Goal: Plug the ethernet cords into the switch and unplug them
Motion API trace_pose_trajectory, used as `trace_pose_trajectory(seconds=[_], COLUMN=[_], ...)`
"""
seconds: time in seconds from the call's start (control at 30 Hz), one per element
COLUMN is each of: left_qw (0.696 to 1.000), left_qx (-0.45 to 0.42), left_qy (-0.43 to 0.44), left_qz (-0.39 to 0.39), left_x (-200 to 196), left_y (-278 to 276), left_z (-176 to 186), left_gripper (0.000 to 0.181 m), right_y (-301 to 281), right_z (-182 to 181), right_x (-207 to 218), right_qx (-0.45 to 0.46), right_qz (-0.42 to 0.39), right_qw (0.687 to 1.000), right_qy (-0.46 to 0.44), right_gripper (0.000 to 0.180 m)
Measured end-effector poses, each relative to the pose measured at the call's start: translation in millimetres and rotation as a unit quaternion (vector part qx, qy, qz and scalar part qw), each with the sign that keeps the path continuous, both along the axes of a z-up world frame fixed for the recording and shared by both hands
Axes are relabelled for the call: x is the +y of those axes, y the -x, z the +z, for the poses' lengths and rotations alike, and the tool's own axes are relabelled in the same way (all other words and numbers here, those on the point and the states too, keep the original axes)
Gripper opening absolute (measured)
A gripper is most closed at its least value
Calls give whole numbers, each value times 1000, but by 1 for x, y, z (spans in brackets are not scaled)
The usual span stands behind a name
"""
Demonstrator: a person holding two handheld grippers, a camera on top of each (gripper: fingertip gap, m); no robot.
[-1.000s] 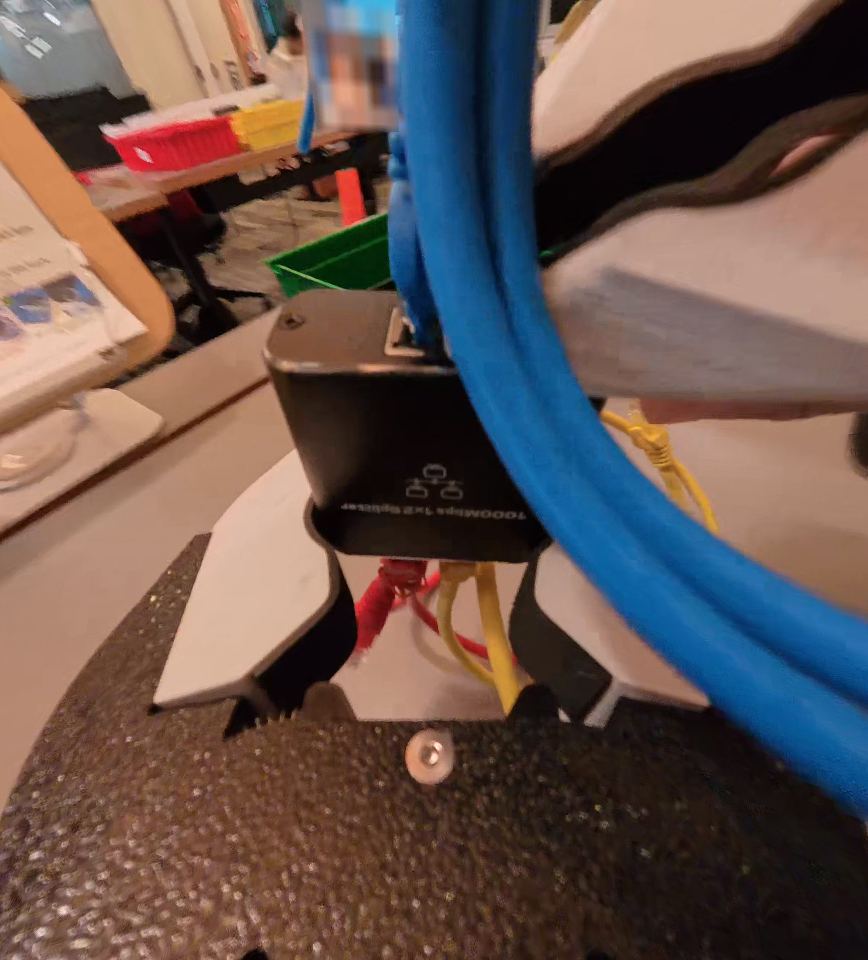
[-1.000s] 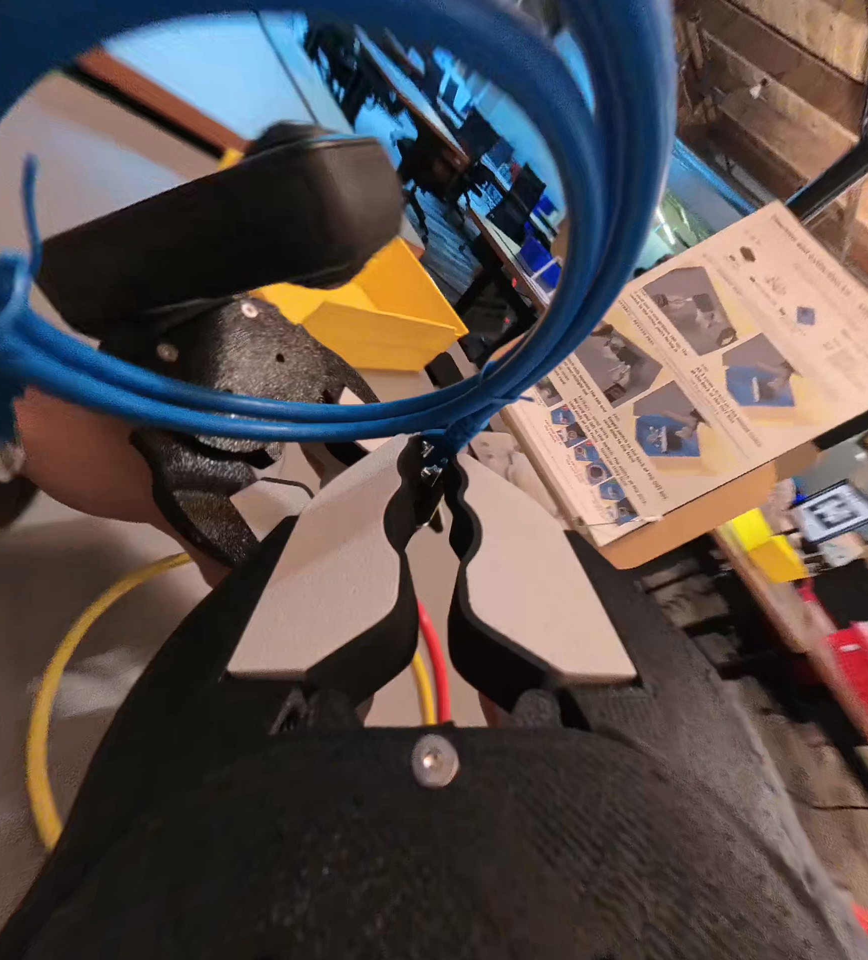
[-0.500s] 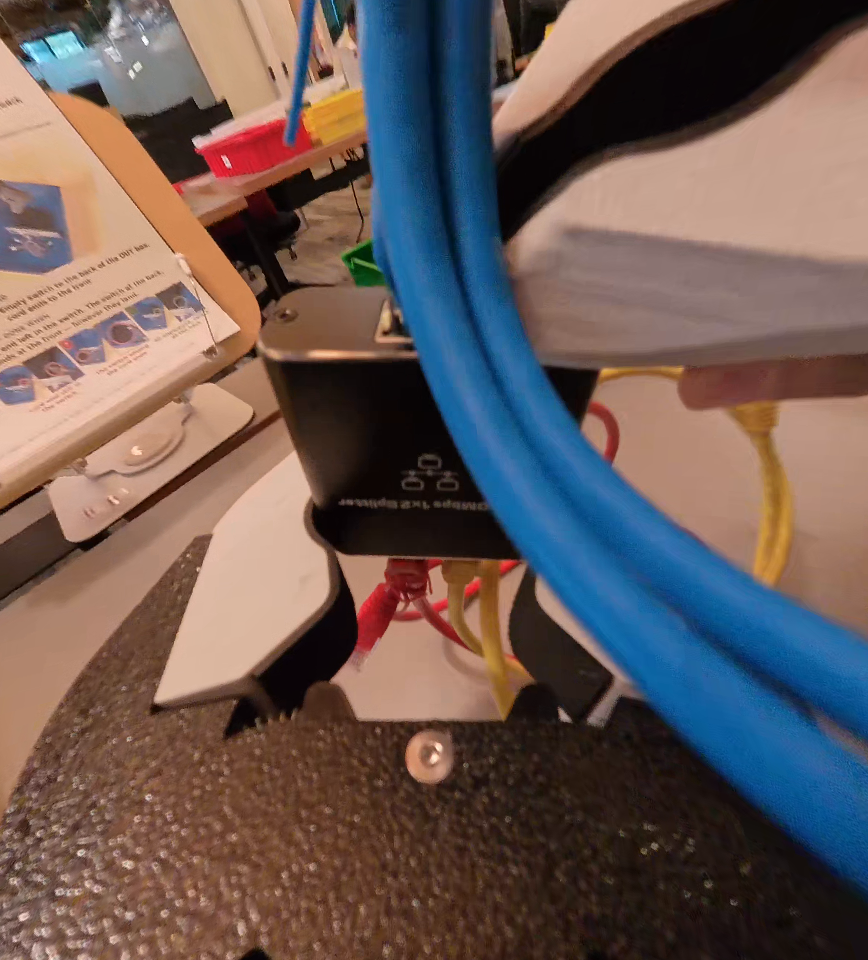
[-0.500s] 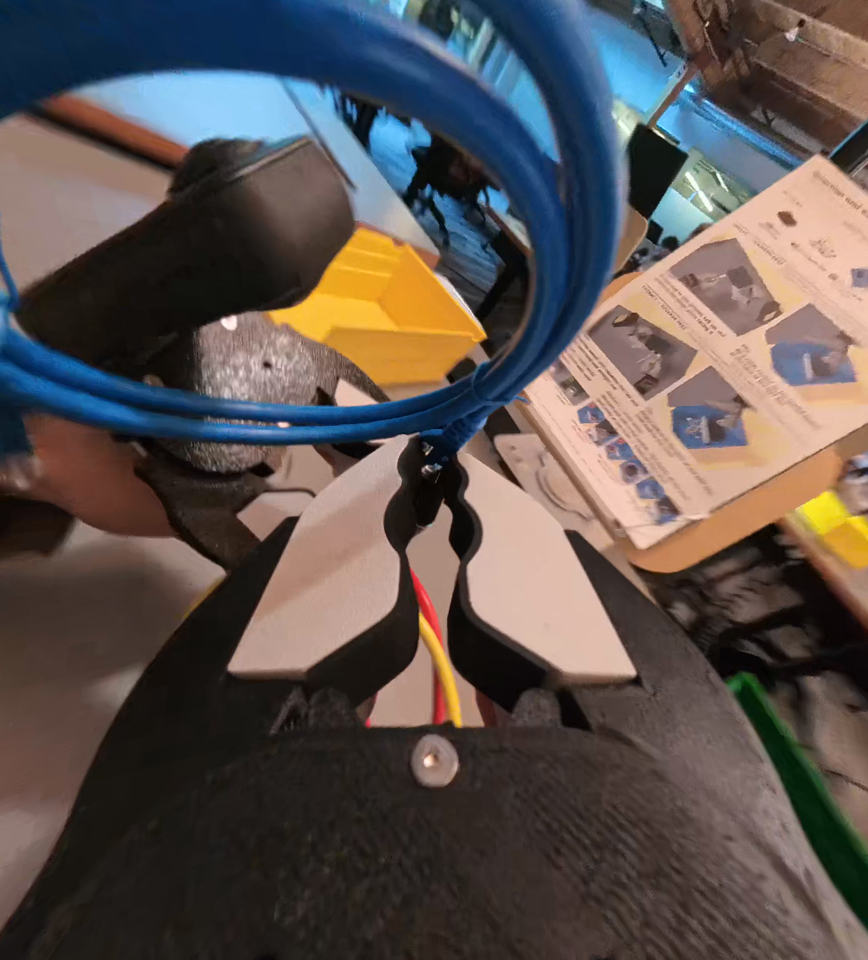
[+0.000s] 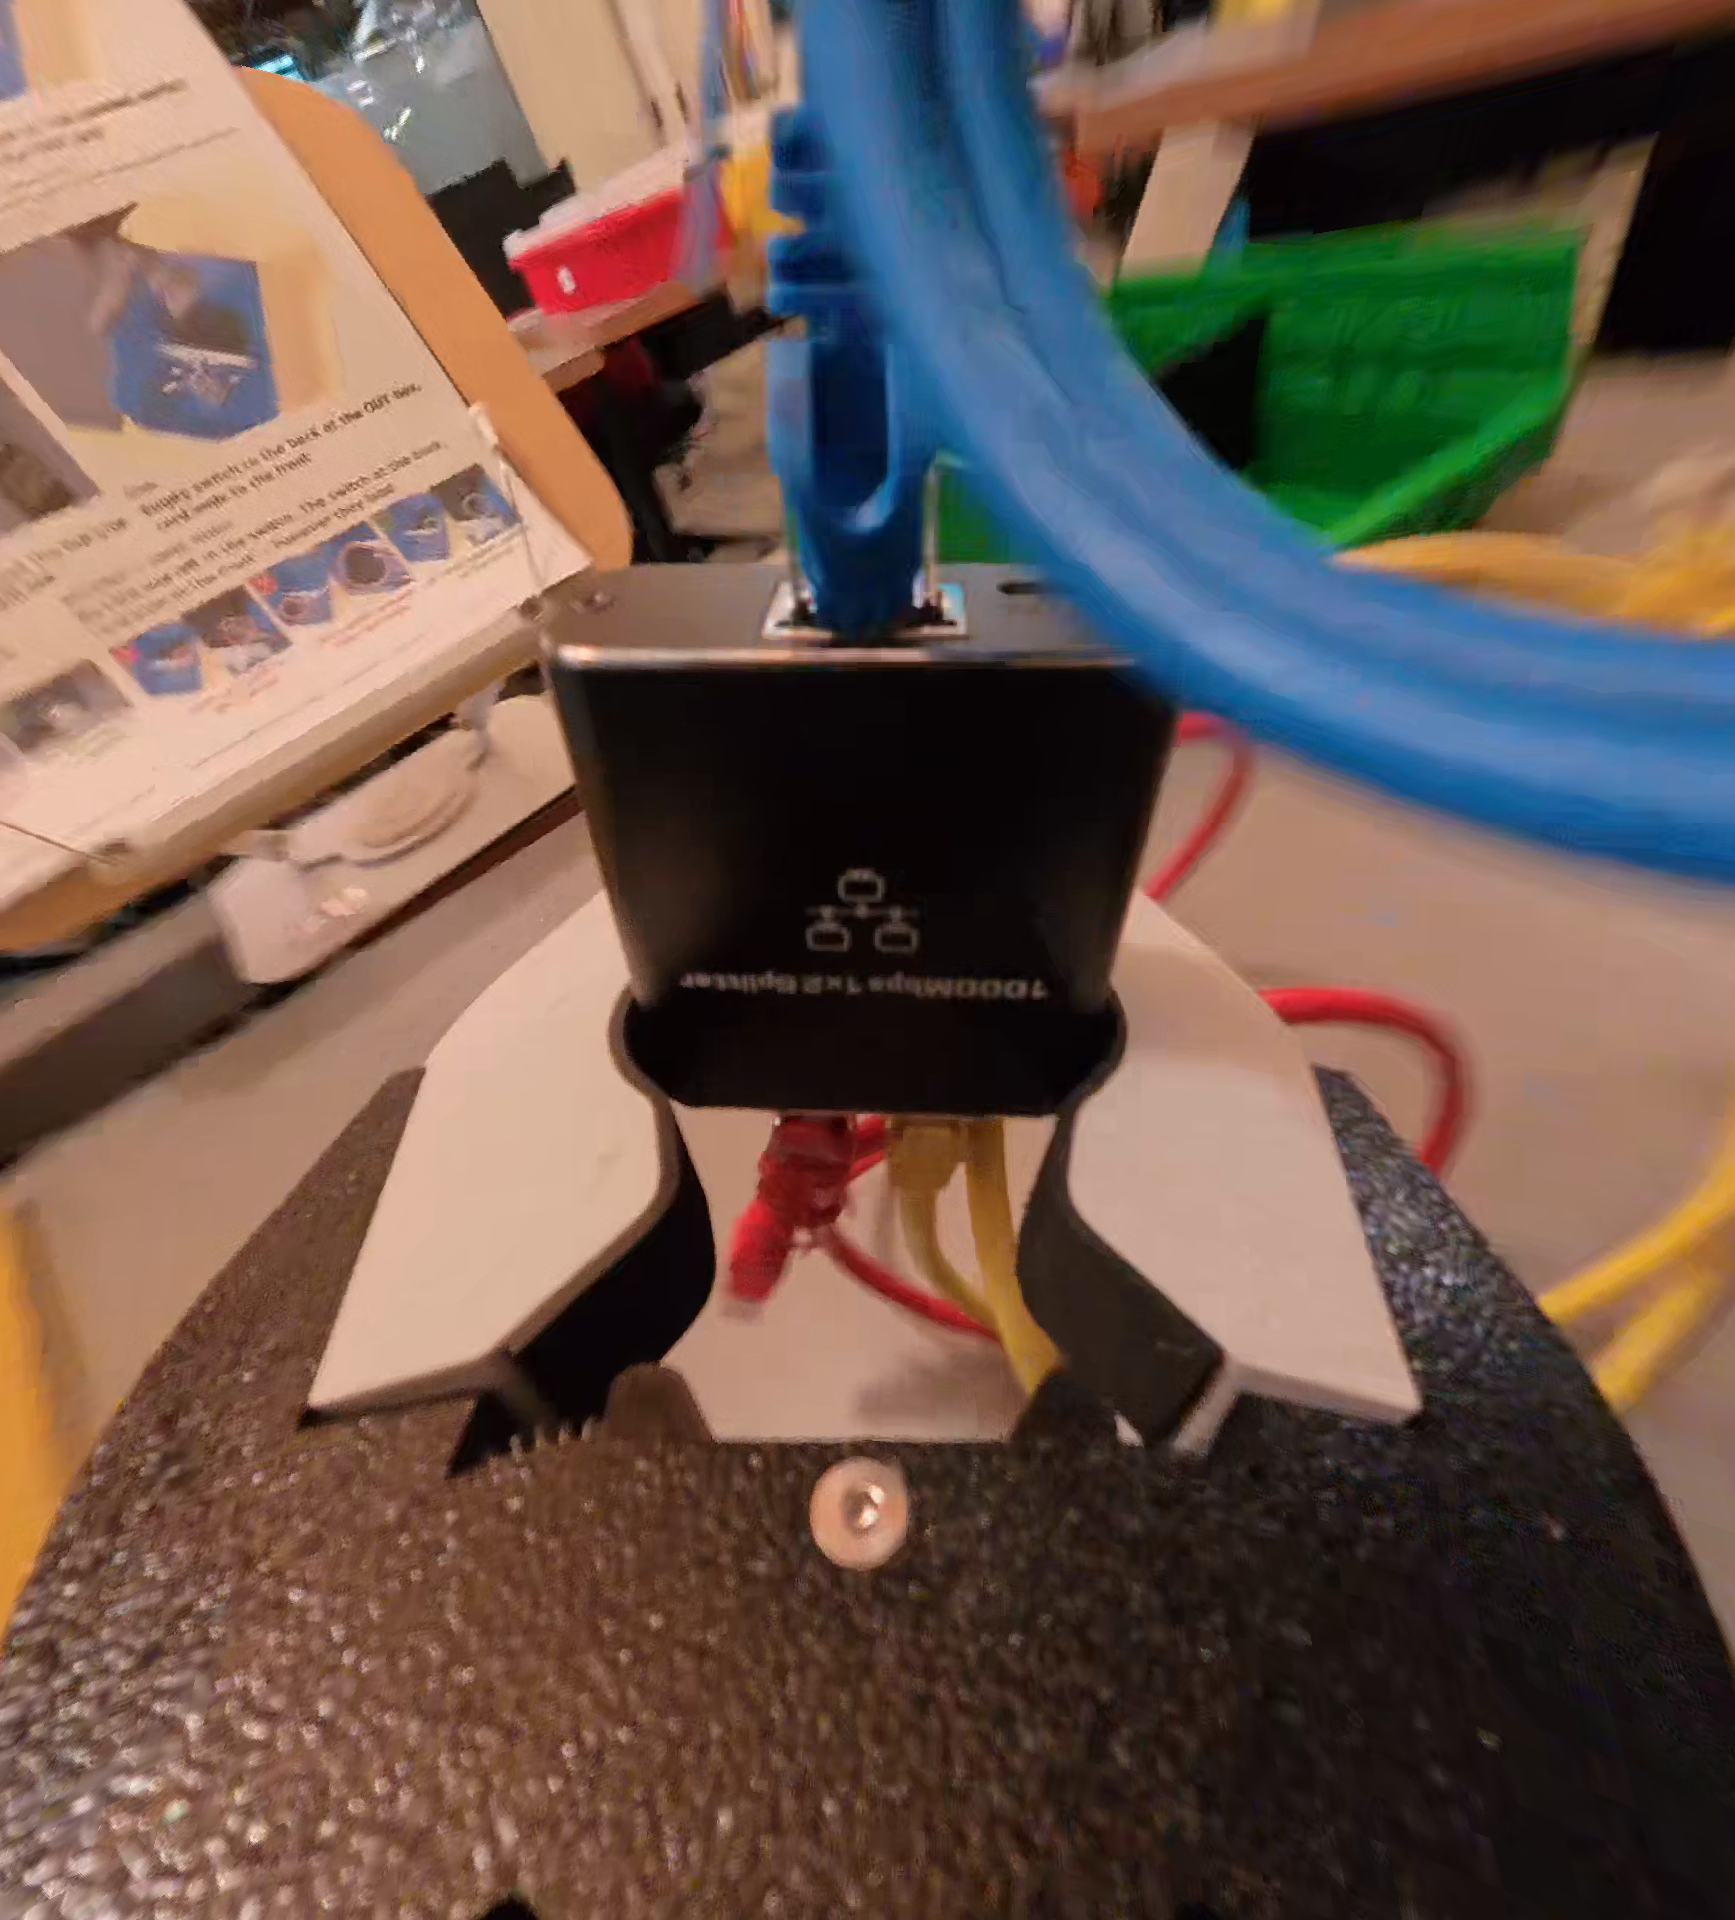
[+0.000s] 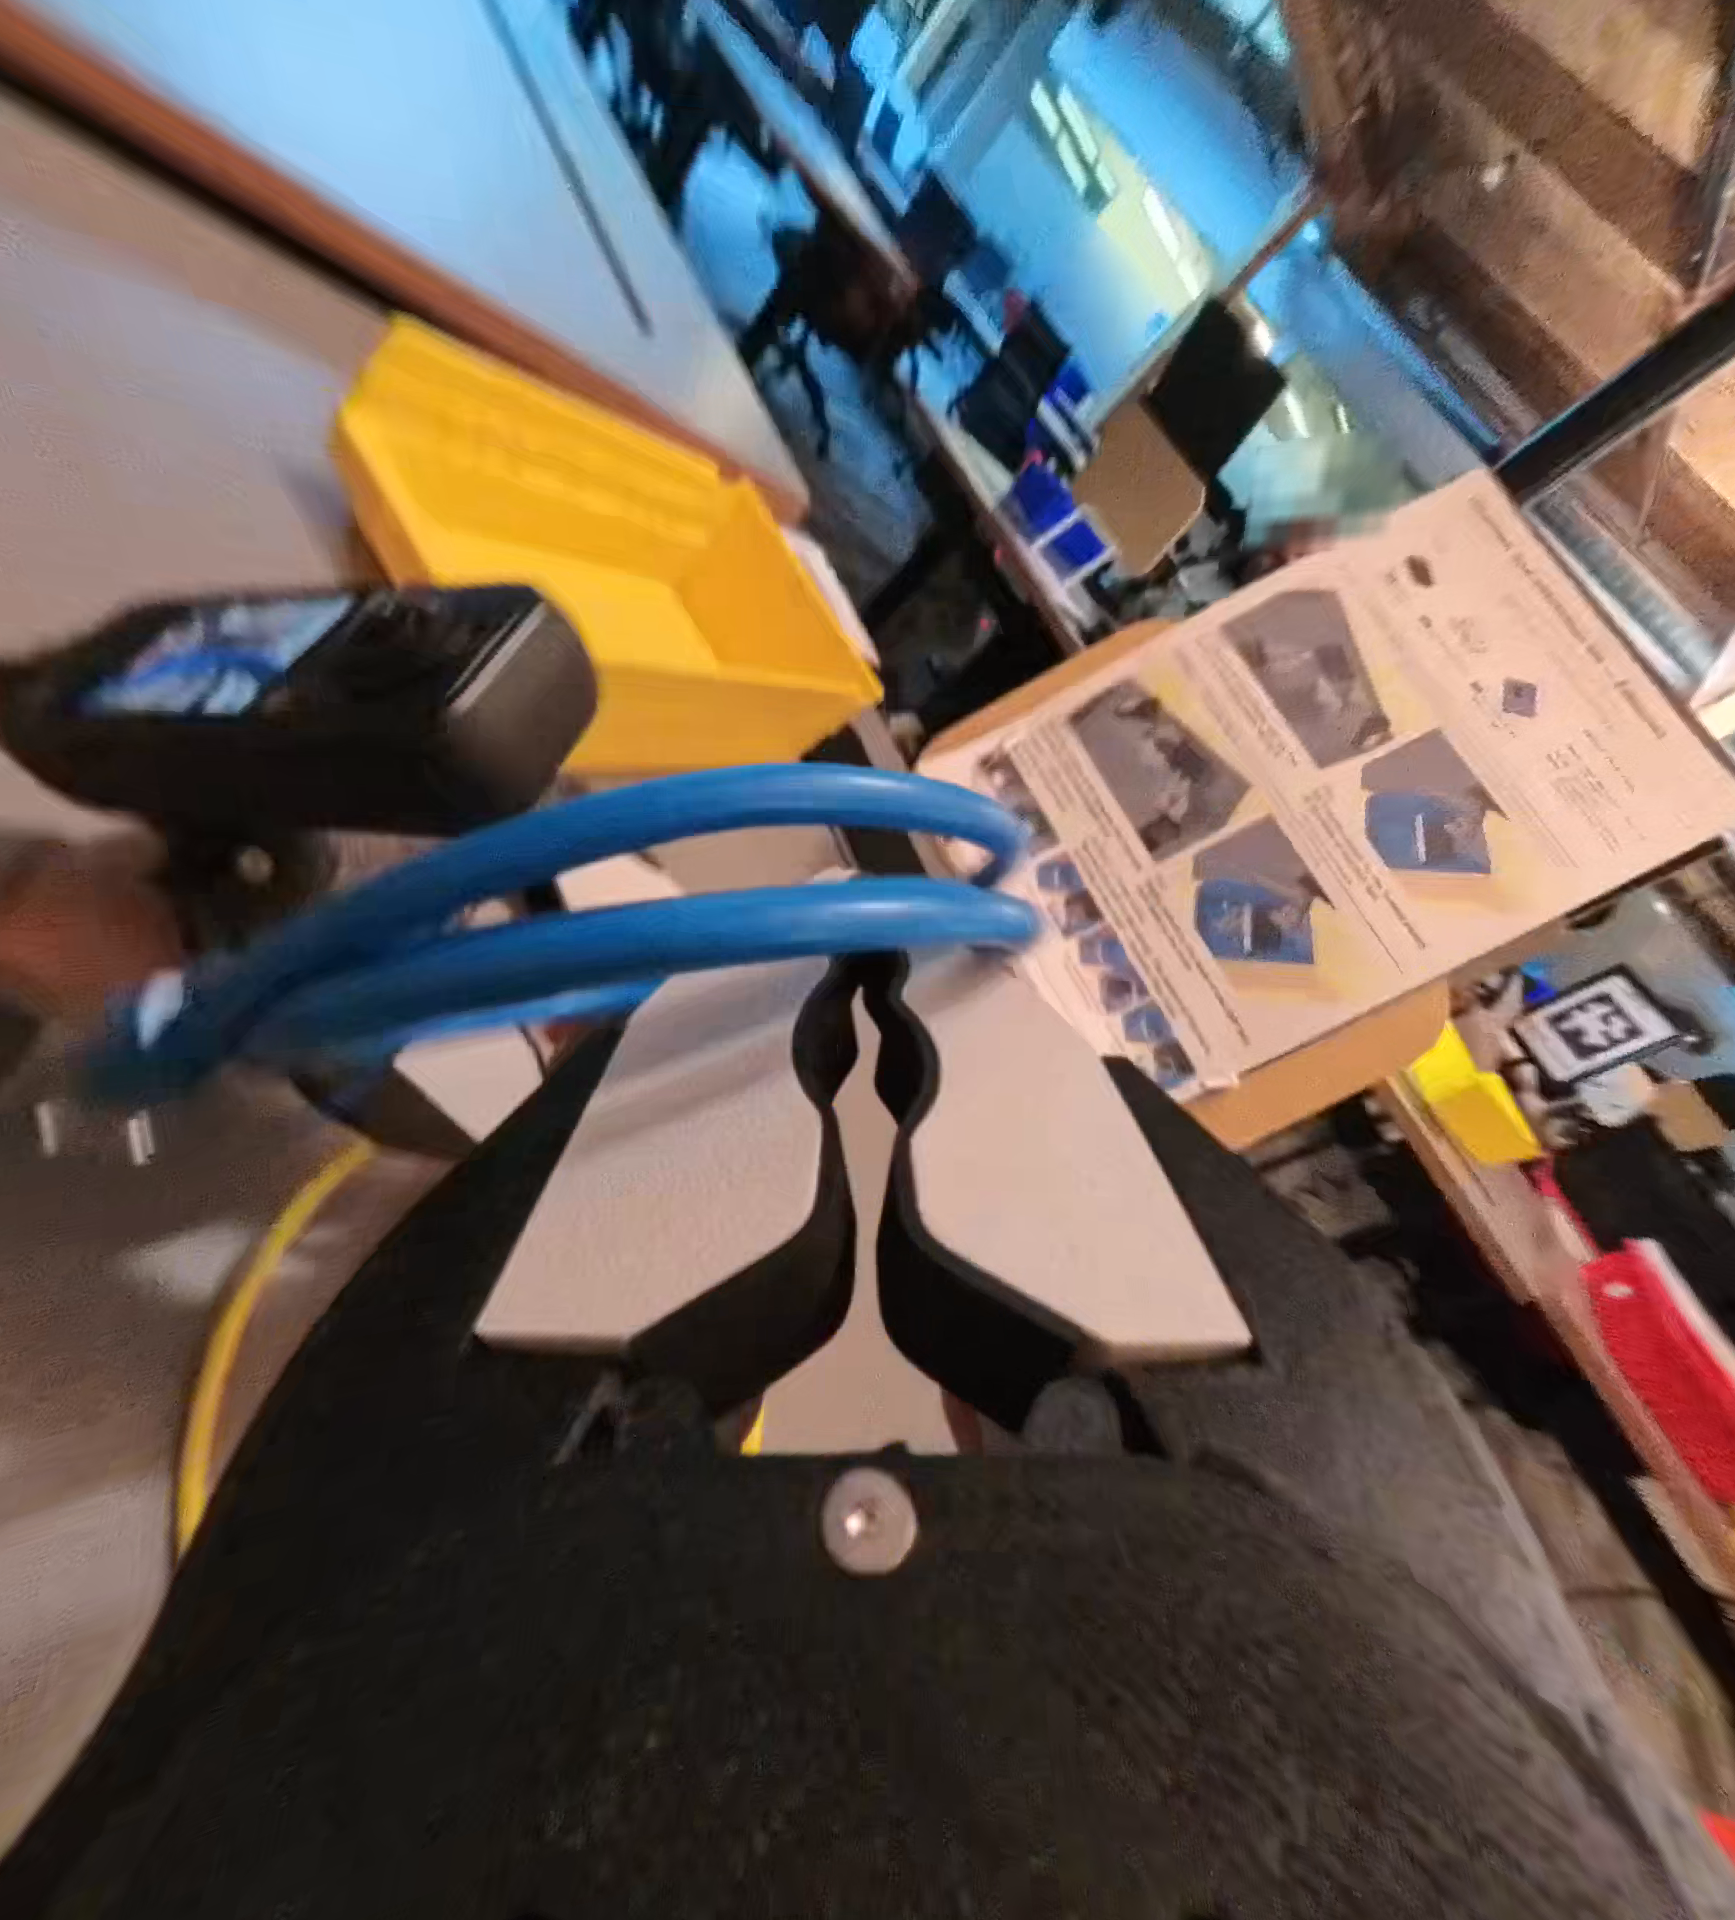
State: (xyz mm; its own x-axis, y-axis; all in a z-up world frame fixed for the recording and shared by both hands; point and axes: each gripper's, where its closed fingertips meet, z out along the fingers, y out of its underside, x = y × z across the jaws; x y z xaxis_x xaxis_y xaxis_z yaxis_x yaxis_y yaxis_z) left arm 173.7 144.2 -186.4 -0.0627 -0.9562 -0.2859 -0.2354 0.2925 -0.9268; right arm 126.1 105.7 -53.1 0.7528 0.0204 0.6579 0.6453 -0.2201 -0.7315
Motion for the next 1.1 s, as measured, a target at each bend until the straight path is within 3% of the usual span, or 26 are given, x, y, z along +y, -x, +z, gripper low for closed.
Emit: trace_pose_trajectory(seconds=[0.03, 0.1, 0.13, 0.23, 0.3, 0.37, 0.5, 0.93, 1.1], left_qw=[999, 999, 999, 998, 995, 995, 997, 999, 998], left_qx=[-25, -29, -22, -16, -28, -28, -24, -30, -37], left_qy=[43, 34, 28, 63, 96, 93, 75, 31, 46], left_qz=[-5, -9, -14, -9, -11, -13, -16, -13, -2], left_x=[-2, -4, -5, 0, 2, 0, -5, -16, -16], left_y=[4, 6, 4, 4, 5, 7, 8, 9, 12], left_z=[9, 22, 22, 21, 25, 25, 21, 25, 30], left_gripper=[74, 75, 75, 74, 74, 74, 74, 72, 73], right_y=[-3, -11, -7, -19, -11, 4, 8, 20, 18], right_z=[12, -12, -12, -35, -46, -43, -25, -53, -27], right_x=[0, 5, 5, -1, 3, 7, 12, 19, 13], right_qx=[16, 35, 87, 237, 334, 367, 348, 238, 224], right_qz=[4, -2, 16, -33, -3, 42, 25, -31, -53], right_qw=[1000, 997, 995, 966, 939, 928, 936, 971, 970], right_qy=[-13, 65, 54, 99, 85, 47, -54, 13, -77], right_gripper=[0, 1, 0, 1, 16, 15, 11, 34, 23])
